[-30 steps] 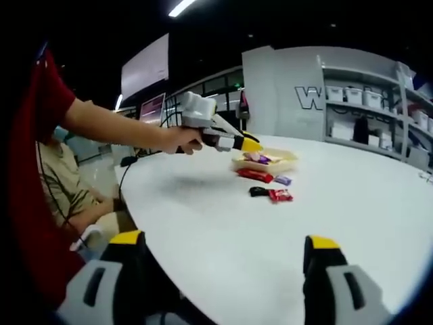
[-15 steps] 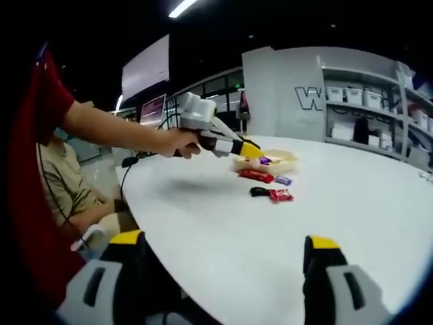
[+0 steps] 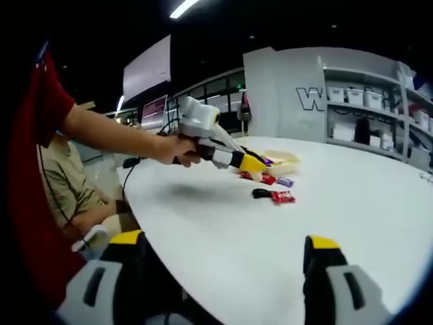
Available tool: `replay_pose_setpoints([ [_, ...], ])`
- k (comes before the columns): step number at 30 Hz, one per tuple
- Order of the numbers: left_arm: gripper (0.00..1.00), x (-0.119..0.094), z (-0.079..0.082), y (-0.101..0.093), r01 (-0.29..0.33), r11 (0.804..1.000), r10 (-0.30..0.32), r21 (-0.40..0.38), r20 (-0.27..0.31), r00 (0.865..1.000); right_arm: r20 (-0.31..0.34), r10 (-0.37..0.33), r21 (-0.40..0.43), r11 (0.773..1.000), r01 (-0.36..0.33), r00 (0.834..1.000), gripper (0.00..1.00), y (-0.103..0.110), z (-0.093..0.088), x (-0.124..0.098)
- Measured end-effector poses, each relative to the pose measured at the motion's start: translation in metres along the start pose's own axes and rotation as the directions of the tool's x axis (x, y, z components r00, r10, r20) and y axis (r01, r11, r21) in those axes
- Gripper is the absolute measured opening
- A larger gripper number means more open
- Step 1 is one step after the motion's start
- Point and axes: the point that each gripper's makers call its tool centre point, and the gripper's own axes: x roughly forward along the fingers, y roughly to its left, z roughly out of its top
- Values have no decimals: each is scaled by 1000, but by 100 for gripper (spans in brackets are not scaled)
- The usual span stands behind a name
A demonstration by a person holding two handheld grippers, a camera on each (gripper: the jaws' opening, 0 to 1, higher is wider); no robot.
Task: Place the target food into the container with the food tongs after gripping and lifting it, then release it inside without dropping or visibly crushing the food.
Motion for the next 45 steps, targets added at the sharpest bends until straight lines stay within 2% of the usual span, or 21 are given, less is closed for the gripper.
replay_pose_setpoints([
  [7, 29, 8, -8, -16, 45, 999, -45, -27, -17, 999, 15, -6, 10, 1000, 6, 1000, 97, -2, 3, -1],
  [20, 26, 9, -24, -20, 55, 997, -58, -48, -67, 996, -2, -6, 4, 1000, 6, 1000, 96, -1, -1, -1],
  [22, 25, 7, -24, -18, 47, 998, -50, -36, -73, 996, -8, -5, 0, 1000, 5, 1000, 96, 0, -2, 0],
  [28, 23, -10, -29, -18, 53, 997, -59, -63, -98, 993, -15, 1, -5, 1000, -1, 1000, 96, 3, -4, 1],
  [32, 23, -24, -33, -11, 35, 997, -41, -75, -91, 995, -11, 5, -4, 1000, -5, 1000, 96, 4, -3, 2],
  [36, 23, -34, -30, -9, 23, 995, -31, -95, -79, 996, -14, 18, -6, 1000, -18, 1000, 96, 8, -4, 5],
  [41, 23, -38, -29, -11, 29, 996, -36, -89, -77, 996, -12, 22, -4, 1000, -22, 1000, 96, 8, -4, 6],
  [45, 25, -38, -37, -13, 33, 997, -41, -76, -94, 995, -12, 21, 1, 1000, -21, 1000, 96, 6, -4, 6],
])
